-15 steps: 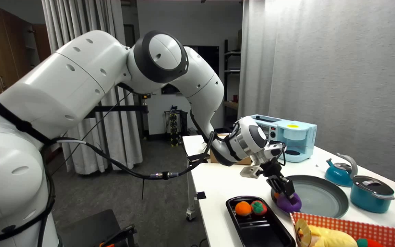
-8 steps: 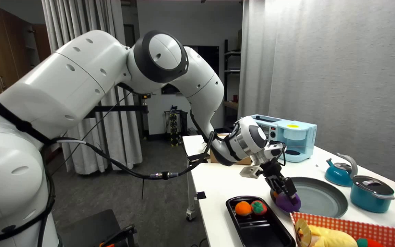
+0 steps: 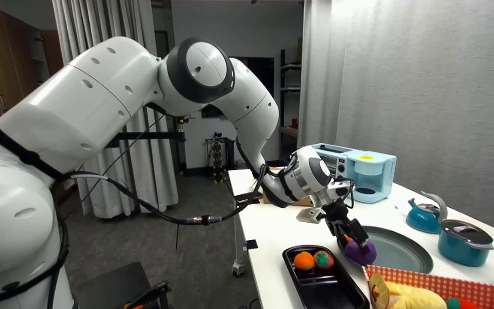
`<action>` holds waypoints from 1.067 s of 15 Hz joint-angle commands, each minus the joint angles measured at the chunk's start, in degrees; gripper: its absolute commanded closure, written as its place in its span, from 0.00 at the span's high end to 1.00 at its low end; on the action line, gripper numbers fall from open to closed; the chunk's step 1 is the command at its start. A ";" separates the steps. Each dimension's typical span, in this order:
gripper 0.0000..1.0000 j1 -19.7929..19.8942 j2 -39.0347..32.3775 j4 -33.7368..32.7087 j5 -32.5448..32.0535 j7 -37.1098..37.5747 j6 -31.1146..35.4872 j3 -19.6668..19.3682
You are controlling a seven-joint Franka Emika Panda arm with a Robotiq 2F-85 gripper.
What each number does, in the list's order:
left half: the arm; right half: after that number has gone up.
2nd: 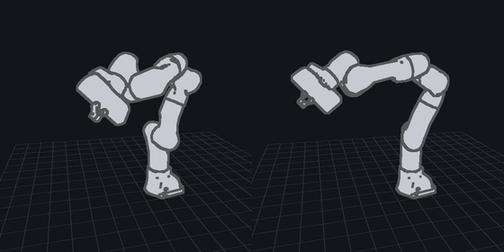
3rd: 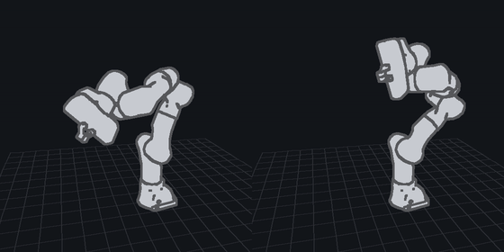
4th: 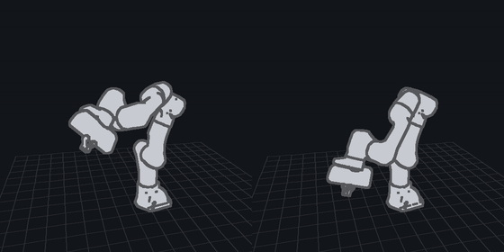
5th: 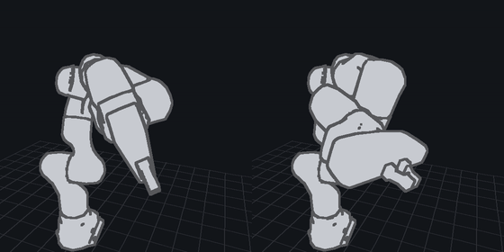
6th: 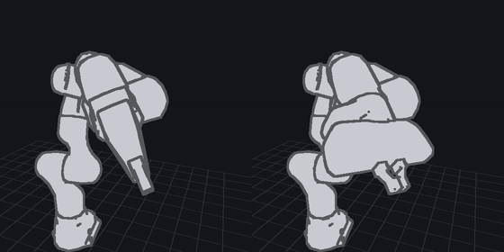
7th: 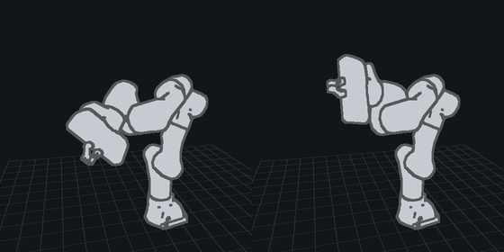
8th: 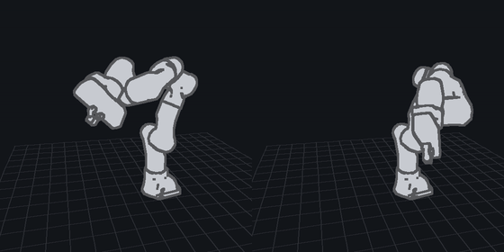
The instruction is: Move the purple and orange object one after the other from the black plate to the gray plate
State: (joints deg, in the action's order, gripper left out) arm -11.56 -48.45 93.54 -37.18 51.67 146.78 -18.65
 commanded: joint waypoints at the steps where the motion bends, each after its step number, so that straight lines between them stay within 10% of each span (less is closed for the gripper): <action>1: 1.00 -0.39 4.41 3.48 0.70 -1.42 0.04 -0.01; 16: 1.00 -3.30 22.85 23.18 -2.14 1.22 -8.52 4.28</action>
State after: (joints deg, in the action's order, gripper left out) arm -14.51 -30.82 111.15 -37.82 51.77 140.30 -16.21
